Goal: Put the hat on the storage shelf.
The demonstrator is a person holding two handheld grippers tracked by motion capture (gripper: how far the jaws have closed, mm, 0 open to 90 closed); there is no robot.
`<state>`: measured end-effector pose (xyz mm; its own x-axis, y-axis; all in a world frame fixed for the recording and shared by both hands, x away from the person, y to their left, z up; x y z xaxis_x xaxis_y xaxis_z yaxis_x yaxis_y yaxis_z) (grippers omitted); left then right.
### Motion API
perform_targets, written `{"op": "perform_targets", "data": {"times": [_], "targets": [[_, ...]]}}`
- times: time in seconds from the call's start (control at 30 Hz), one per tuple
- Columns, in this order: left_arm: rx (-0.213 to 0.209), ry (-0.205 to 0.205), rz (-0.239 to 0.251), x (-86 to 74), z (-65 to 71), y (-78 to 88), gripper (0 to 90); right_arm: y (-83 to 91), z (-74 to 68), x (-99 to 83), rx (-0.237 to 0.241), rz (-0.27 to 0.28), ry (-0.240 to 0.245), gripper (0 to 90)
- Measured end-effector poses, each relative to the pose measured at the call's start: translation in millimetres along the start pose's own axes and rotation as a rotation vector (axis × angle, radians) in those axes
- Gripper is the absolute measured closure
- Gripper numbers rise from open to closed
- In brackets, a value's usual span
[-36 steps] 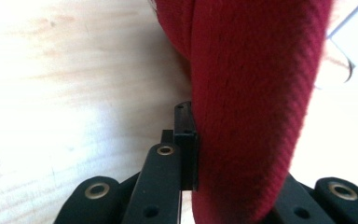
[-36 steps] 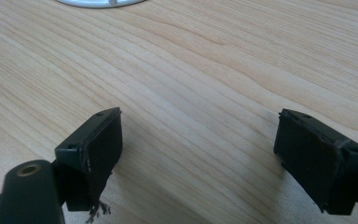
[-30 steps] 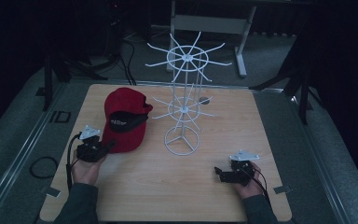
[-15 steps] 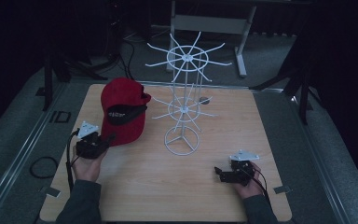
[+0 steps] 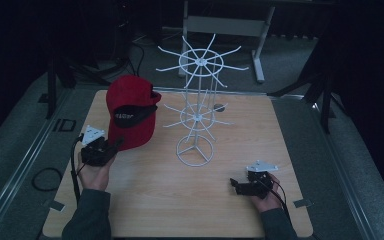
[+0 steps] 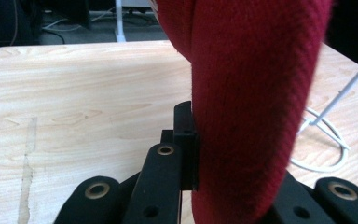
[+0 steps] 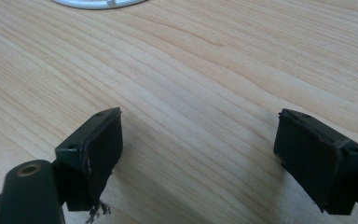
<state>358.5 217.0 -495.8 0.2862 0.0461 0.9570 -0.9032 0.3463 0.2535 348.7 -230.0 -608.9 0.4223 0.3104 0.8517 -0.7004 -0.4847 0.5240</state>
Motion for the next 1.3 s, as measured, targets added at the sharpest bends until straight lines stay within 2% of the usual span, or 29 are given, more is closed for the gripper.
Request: {"op": "perform_targets", "data": {"times": [0.33,0.67,0.9,1.3], "targets": [[0.013,0.009,0.049,23.1,-0.5,-1.3,85.3,-0.1,-0.1,0.1,-0.003,0.002,-0.005,15.4],[0.018,0.009,0.090,35.6,3.0,3.0,85.4,0.3,-0.2,-0.1,-0.005,0.001,-0.006,15.3],[0.010,0.027,0.127,41.1,7.1,6.8,85.3,1.3,-1.0,-0.7,-0.005,0.003,-0.005,15.3],[0.023,0.031,0.180,58.1,5.2,13.3,85.3,1.3,-1.0,-0.7,-0.004,0.003,-0.004,15.3]]}}
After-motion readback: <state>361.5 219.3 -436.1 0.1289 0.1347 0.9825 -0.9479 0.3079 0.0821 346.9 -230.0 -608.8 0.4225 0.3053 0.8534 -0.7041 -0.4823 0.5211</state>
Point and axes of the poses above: each handheld gripper's, and its own axes: y roughly backward along the jaws, x roughly out of its top, z roughly to its right, the point moved 6 cm from there along -y, roughly forward along the jaws, and after that the axes turned 12 degrees about z, right-handed, at the moved point
